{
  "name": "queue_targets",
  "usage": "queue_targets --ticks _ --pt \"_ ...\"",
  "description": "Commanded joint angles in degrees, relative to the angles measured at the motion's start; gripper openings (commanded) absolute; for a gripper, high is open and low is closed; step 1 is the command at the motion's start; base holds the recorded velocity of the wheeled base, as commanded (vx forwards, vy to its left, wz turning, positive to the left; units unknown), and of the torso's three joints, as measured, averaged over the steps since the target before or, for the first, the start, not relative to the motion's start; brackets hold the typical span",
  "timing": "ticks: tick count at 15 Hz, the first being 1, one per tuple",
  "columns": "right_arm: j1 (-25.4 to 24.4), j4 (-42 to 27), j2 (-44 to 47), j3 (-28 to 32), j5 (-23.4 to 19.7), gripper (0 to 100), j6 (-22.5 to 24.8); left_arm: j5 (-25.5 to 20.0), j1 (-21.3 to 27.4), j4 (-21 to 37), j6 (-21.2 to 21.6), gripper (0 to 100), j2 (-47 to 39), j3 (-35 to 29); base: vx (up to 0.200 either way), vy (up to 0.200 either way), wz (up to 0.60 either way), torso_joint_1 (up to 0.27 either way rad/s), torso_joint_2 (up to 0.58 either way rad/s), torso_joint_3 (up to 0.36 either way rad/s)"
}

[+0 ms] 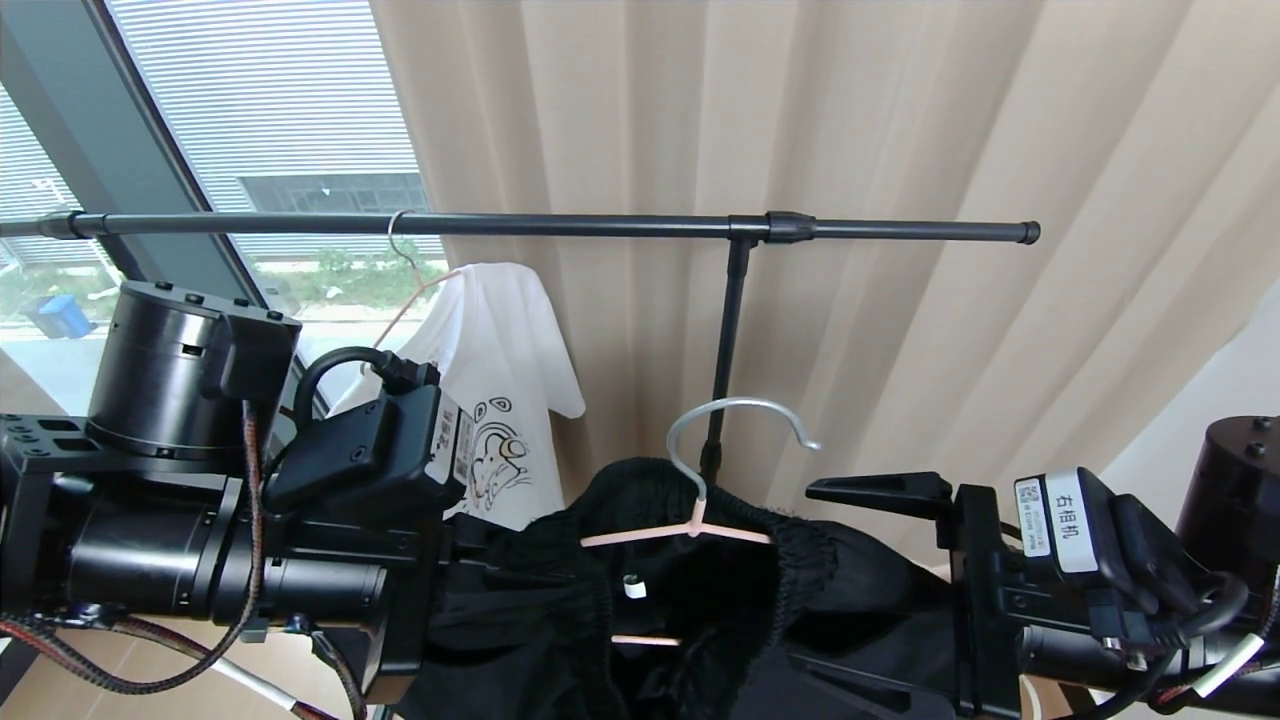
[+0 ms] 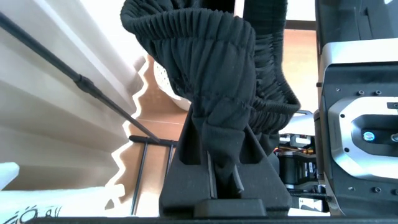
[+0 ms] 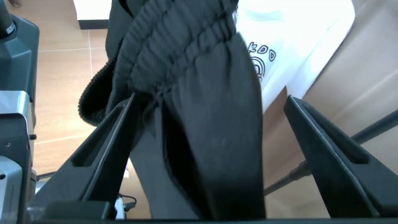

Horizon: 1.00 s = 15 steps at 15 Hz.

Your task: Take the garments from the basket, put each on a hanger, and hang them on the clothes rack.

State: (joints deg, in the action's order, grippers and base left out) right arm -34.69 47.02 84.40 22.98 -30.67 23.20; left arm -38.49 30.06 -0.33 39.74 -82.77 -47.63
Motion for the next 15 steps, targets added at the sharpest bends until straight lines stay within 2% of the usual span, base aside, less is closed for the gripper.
queue_targets --ticks 1,6,8,15 --pt "0.24 0.00 -0.11 0.05 0.00 100 0.00 -0.01 -0.88 -0.02 -0.01 0 0.95 0.26 0.000 0.000 0.00 0.000 0.00 0.000" --pt "2.09 -0.09 -0.90 -0.13 -0.44 100 -0.08 -0.01 -5.01 -0.02 -0.10 0 6.05 2.80 0.000 0.000 0.00 0.000 0.00 0.000" --pt "3.93 0.00 0.16 0.31 -0.53 100 -0.08 -0.01 -6.51 -0.02 -1.42 0 9.47 4.74 0.000 0.000 0.00 0.000 0.00 0.000" --pt "6.92 0.18 5.60 1.45 -0.62 100 -0.17 -0.10 -8.70 -0.02 -4.32 0 14.75 7.11 0.000 0.000 0.00 0.000 0.00 0.000"
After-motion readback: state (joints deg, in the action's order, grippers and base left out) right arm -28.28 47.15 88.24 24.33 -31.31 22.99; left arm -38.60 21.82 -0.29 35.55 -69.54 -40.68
